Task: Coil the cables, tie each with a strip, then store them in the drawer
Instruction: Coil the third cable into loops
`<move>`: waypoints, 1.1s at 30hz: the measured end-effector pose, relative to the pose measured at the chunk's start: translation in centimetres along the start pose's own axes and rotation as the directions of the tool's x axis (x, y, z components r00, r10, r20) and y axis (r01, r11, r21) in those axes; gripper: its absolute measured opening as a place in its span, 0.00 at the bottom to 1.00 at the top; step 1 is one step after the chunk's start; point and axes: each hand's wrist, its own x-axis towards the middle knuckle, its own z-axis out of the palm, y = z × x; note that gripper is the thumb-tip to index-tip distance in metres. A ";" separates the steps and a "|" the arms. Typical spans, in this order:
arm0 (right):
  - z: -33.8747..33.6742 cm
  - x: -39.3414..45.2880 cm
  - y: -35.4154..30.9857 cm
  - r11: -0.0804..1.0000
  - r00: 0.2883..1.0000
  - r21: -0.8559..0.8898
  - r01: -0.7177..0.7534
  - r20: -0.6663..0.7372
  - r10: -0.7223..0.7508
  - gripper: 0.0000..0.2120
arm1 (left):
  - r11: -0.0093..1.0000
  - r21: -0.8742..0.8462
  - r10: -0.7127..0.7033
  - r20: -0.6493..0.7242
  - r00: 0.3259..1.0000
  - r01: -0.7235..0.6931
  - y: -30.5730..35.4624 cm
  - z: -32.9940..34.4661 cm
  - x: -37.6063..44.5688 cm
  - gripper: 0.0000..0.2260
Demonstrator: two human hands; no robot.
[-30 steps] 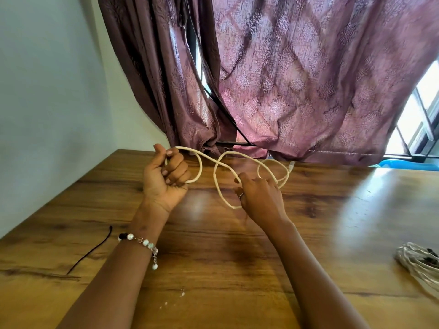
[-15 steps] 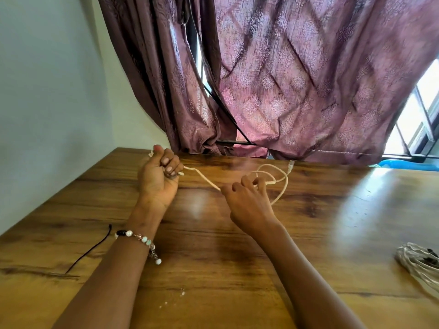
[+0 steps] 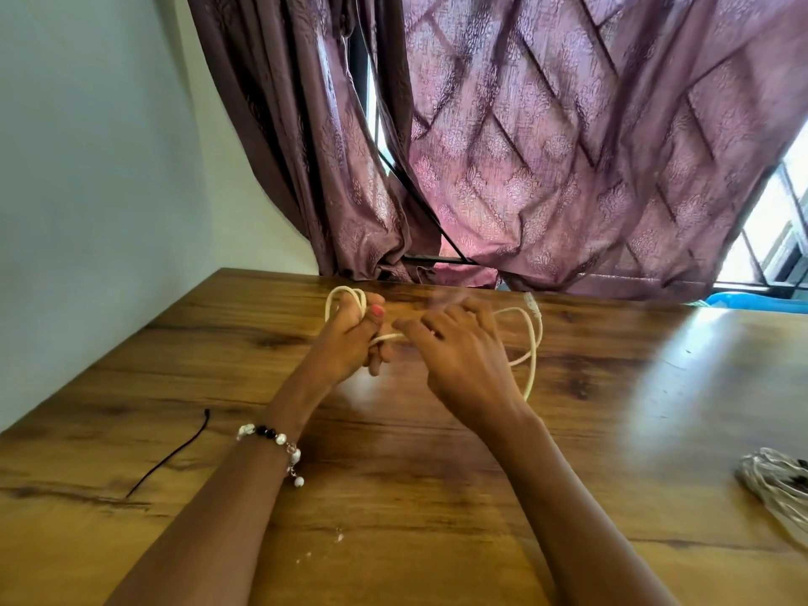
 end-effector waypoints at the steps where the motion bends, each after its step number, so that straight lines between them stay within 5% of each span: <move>1: -0.1 0.0 0.4 0.999 0.999 -0.020 -0.029 -0.015 0.029 0.20 | 0.999 0.033 -0.015 0.025 1.000 0.014 0.1 0.2 -0.1 0.03; 7: -0.5 -0.2 2.2 0.970 0.993 -0.242 -0.038 0.096 0.063 0.15 | 0.986 0.106 -0.141 0.141 0.980 0.126 0.4 1.3 -0.3 0.16; 12: -0.5 -0.1 3.5 0.946 0.978 -0.263 -0.188 -0.143 0.154 0.07 | 0.985 0.019 -0.167 0.365 0.916 0.172 1.7 0.8 -1.2 0.24; 17: 0.5 -0.5 5.7 0.945 0.937 -0.185 -0.269 -0.276 0.213 0.04 | 0.962 -0.174 -0.103 0.487 0.867 0.212 1.5 0.6 -1.5 0.15; 22: 2.0 -0.8 6.6 0.945 0.939 -0.102 -0.312 -0.185 0.290 0.05 | 0.710 -0.644 0.072 0.471 0.879 0.286 1.2 -0.2 -0.7 0.18; 24: 2.2 -0.8 6.5 0.939 0.932 -0.089 -0.331 -0.190 0.310 0.06 | 0.630 -0.709 0.110 0.487 0.866 0.318 1.2 -0.5 -0.5 0.18; 28: 2.6 -0.8 5.0 0.917 0.921 -0.119 -0.381 -0.135 0.365 0.24 | 0.468 -0.802 0.219 0.511 0.831 0.370 1.3 -0.4 -0.2 0.16; 33: 5.7 -1.3 3.3 0.927 0.934 -0.174 -0.332 0.075 0.349 0.26 | 0.159 -0.879 0.350 0.476 0.807 0.450 0.8 -0.6 0.5 0.19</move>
